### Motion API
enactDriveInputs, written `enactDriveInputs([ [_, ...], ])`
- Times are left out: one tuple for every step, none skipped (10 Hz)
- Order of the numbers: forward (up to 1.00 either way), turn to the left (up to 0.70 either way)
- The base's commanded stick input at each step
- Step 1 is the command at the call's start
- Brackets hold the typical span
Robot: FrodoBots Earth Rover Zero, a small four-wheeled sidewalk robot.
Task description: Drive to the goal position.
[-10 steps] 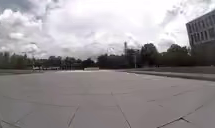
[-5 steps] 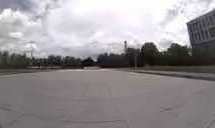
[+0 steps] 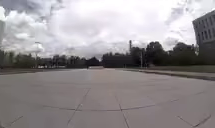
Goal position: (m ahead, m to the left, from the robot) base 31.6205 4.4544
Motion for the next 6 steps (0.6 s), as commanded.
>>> enactDriveInputs([
  [1.0, 0.01],
  [1.0, 0.01],
  [1.0, 0.01],
  [1.0, 0.01],
  [1.0, 0.01],
  [1.0, 0.01],
])
